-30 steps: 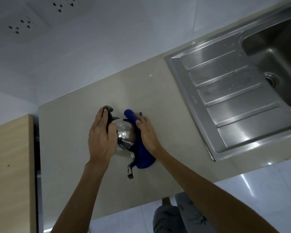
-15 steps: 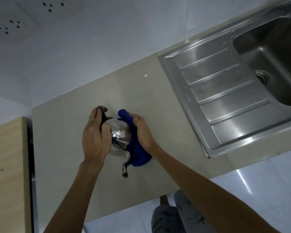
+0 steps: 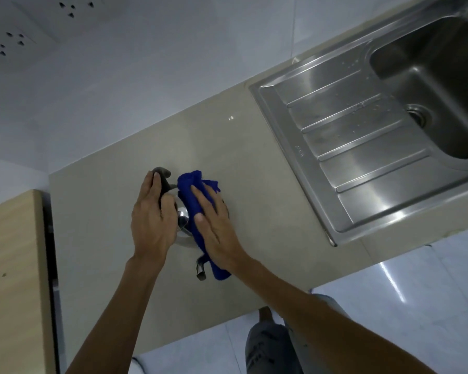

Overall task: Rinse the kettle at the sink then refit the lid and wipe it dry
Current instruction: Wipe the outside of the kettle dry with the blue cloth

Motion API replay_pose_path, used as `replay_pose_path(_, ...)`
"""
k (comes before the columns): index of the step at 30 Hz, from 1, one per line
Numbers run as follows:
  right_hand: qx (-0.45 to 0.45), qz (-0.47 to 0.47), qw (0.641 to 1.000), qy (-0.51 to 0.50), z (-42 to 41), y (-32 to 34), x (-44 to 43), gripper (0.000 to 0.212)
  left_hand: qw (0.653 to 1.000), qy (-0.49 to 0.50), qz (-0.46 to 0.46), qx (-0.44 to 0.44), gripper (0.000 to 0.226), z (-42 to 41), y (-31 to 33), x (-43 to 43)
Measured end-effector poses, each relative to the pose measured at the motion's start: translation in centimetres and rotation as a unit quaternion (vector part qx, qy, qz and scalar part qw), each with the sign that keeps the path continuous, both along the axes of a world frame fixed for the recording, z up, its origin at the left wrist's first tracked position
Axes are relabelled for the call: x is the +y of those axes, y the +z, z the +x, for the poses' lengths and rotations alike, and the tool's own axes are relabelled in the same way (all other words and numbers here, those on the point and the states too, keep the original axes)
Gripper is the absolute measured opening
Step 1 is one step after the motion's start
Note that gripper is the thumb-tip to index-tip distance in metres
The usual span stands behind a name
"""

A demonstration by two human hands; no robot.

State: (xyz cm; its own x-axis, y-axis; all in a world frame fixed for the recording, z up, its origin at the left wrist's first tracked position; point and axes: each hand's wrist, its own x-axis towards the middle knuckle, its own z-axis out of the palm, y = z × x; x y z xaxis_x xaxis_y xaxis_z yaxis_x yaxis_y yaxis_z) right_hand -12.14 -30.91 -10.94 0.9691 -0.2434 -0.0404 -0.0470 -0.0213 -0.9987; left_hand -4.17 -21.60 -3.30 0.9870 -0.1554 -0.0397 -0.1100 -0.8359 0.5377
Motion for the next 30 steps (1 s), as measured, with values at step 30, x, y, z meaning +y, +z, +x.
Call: replay_pose_path(30,0.255,0.108,0.955,0.11,8.2,2.1,-4.8,0.051,0.997,-0.045,0.056,0.016,0.067,0.3,0.5,0.6)
